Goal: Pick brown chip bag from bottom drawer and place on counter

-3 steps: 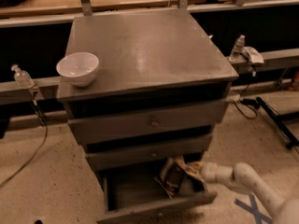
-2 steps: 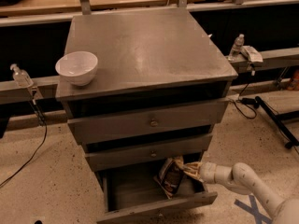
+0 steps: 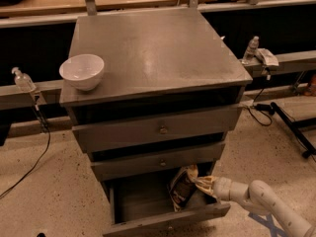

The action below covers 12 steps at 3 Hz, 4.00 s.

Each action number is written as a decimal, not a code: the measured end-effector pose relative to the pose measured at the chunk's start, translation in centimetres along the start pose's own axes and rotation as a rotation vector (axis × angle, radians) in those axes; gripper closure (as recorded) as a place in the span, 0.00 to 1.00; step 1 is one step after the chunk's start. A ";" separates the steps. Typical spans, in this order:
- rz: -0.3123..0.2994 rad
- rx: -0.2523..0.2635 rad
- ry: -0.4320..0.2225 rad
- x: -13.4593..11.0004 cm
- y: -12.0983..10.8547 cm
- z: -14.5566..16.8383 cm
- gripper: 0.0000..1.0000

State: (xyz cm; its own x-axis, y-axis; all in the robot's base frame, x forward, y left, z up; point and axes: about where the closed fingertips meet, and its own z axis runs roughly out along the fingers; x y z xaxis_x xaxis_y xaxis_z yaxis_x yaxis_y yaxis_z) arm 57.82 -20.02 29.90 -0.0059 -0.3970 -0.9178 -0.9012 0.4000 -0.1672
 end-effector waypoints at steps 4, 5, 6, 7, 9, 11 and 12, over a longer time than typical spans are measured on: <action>0.186 0.552 -0.478 1.7 9.0 -13.0 1.00; 0.102 0.543 -0.433 -1.1 9.0 -15.0 1.00; -0.009 0.514 -0.384 -4.9 8.5 -17.0 1.00; -0.111 0.477 -0.330 -8.8 7.6 -18.4 1.00; -0.257 0.408 -0.220 -16.3 6.2 -20.3 1.00; -0.315 0.365 -0.120 -23.2 5.5 -22.8 1.00; -0.328 0.348 -0.059 -28.5 3.9 -25.6 1.00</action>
Offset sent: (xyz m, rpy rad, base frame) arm -0.1429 -0.0944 -0.0139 0.6018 -0.1977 -0.5436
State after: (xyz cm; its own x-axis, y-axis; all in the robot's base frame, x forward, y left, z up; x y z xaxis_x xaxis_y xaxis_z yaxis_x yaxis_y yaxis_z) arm 43.42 -28.29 64.65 0.2882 -0.5047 -0.8138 -0.6528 0.5183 -0.5525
